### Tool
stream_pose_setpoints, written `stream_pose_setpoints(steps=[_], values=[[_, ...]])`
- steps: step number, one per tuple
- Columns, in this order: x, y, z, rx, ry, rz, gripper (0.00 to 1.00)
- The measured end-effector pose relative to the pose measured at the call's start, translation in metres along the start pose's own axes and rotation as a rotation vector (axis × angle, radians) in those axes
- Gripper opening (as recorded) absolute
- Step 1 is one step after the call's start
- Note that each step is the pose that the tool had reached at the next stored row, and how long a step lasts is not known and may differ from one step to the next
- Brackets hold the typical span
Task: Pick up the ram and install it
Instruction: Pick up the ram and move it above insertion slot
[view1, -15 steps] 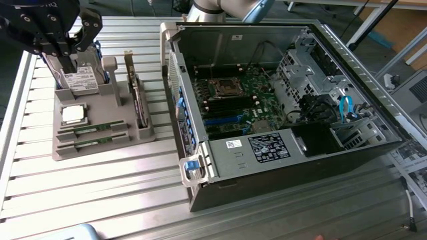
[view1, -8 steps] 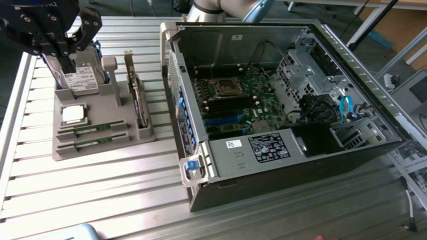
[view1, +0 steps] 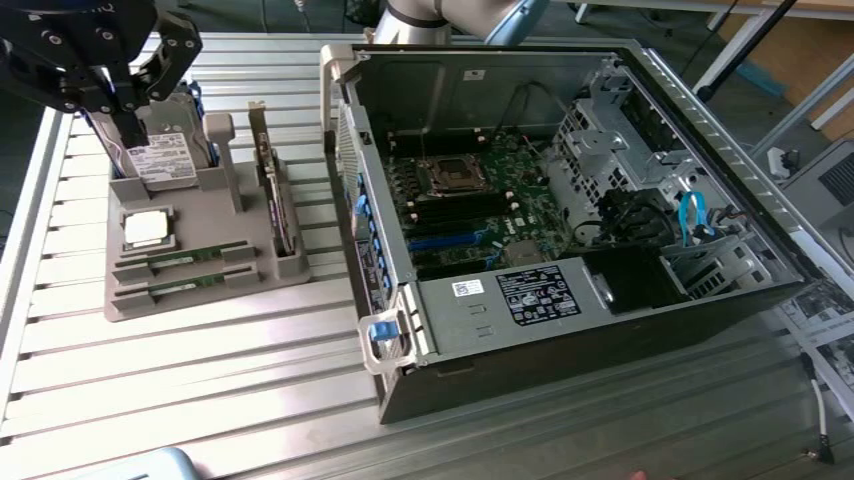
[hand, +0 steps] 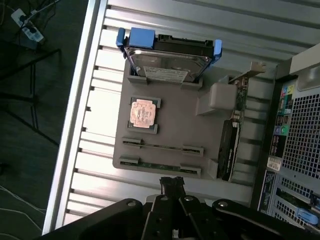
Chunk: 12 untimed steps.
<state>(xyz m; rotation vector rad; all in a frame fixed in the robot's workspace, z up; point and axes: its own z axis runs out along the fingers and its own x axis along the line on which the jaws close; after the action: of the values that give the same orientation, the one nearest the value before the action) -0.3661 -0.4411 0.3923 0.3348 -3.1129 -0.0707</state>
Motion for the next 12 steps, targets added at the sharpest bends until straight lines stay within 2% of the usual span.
stream_pose_setpoints(steps=[4,6,12], values=[[0.0000,0.0000,0.0000,-0.0013,0.0087,-0.043,0.11],[0.0000,0.0000,0.0000,-0.0022,0.0151,-0.074,0.11],[0.0000,0.0000,0.0000,-0.0042,0.0275,-0.127,0.11]])
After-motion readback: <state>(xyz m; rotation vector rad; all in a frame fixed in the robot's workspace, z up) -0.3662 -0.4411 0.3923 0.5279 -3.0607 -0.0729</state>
